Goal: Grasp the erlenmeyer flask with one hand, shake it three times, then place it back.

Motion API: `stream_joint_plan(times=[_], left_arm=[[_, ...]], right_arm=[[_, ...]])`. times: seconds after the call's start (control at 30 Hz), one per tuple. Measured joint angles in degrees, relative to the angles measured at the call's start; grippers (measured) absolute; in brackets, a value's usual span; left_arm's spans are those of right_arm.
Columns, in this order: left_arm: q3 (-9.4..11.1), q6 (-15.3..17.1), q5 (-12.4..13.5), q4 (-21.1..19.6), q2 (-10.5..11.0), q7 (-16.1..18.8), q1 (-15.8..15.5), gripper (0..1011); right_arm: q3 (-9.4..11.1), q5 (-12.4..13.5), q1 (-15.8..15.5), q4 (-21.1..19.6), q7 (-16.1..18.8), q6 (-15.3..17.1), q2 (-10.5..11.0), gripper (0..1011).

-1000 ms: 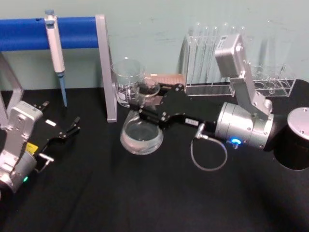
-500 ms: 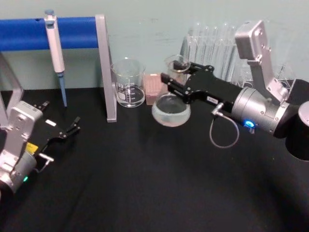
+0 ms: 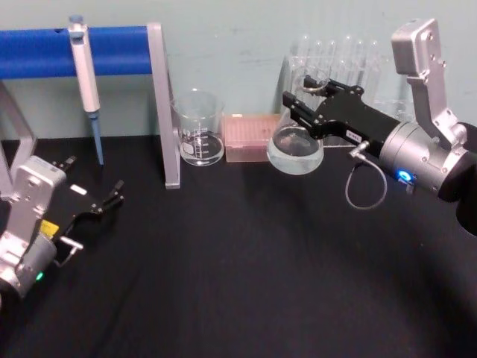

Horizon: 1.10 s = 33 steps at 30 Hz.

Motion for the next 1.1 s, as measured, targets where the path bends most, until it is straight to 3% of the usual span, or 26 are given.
stream_joint_plan(times=[0.53, 0.77, 1.1], left_arm=[[0.0, 0.0, 0.0, 0.0, 0.0, 0.0, 0.0, 1001], [0.0, 0.0, 0.0, 0.0, 0.0, 0.0, 0.0, 1001], [0.0, 0.0, 0.0, 0.0, 0.0, 0.0, 0.0, 1001]], right_arm=[[1.34, -1.18, -0.88, -0.7, 2.06, 0.78, -1.53, 451], [0.41, -0.67, -1.68, -2.49, 4.04, 1.16, -1.45, 451], [-2.54, 1.37, -2.87, -5.96, 7.91, 1.83, -0.45, 451]])
